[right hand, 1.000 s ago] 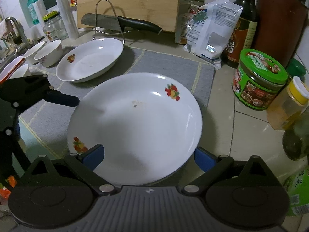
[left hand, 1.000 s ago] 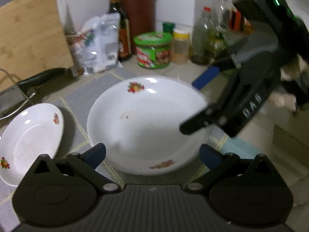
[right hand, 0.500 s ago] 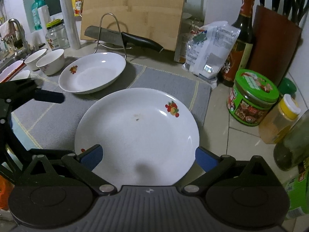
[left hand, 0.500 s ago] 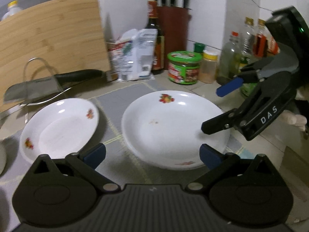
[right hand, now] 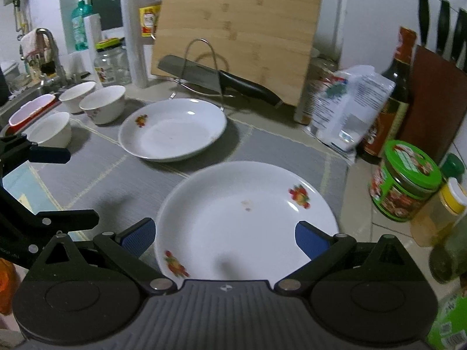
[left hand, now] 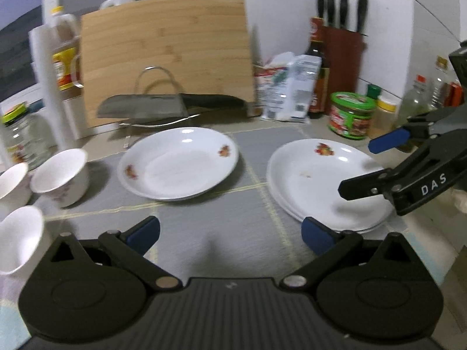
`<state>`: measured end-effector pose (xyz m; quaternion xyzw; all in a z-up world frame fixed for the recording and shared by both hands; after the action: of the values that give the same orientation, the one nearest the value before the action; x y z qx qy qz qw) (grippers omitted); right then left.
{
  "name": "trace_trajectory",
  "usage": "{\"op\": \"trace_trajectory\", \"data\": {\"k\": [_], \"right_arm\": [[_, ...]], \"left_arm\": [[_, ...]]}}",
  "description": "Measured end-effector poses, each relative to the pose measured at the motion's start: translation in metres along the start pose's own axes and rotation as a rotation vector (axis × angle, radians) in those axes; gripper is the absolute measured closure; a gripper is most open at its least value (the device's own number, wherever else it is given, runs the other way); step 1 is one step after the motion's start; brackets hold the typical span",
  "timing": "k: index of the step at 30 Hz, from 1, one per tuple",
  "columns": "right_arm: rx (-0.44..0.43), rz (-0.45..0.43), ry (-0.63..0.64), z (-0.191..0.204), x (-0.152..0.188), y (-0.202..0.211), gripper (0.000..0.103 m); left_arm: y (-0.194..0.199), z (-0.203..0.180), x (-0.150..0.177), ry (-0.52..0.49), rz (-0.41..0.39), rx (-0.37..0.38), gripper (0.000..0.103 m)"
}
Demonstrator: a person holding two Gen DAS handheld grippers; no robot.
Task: Organize plates and bowls
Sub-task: 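Move the right gripper to the rim of the fruit-print white plate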
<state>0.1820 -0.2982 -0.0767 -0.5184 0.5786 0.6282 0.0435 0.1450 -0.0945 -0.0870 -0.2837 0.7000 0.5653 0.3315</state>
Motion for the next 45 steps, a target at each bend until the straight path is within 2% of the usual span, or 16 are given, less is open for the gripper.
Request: {"op": "trace_trajectory", "data": {"k": [4,9,15,23,28,30,36,45], "right_arm": [[-0.029,-0.005,-0.018,0.009,-0.010,-0.009,0.000],[-0.019,0.020,-0.026,0.020,-0.020,-0.023,0.000],[0.014,0.043,-0.058,0.025,-0.033,-0.032,0.000],[0.064,0.079,-0.113,0.030,-0.050,-0.046,0.000],[0.087,0.108,-0.115,0.035,-0.055,-0.049,0.000],[0.080,0.114,-0.117,0.034,-0.056,-0.052,0.000],[0.039,0.119,-0.072,0.026,-0.067,-0.071,0.000],[-0.096,0.108,0.010,0.001,-0.094,-0.112,0.000]], "left_arm": [[0.000,0.019,0.002,0.029,0.013,-0.039,0.001],[-0.015,0.044,0.000,0.033,0.040,-0.070,0.001],[-0.041,0.064,-0.008,0.030,0.066,-0.035,0.001],[-0.079,0.076,-0.022,-0.035,0.097,0.031,0.001],[-0.104,0.083,-0.020,-0.045,0.149,0.070,0.001],[-0.112,0.086,-0.017,-0.046,0.171,0.072,0.001],[-0.116,0.086,-0.017,-0.061,0.143,0.078,0.000],[-0.127,0.086,-0.024,-0.014,0.114,0.037,0.000]]}}
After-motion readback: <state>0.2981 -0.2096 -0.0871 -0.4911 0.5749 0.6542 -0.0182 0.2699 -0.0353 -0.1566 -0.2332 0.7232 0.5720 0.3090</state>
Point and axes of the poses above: each gripper's, at about its wrist camera, not at the fingertips, and y roughly against the way its jaws point, z to its left, x to its underside, the point moved 4 cm from there along -y, roughly the way its jaws point, and after that the axes turned 13 degrees about y, right-handed, at the moved point
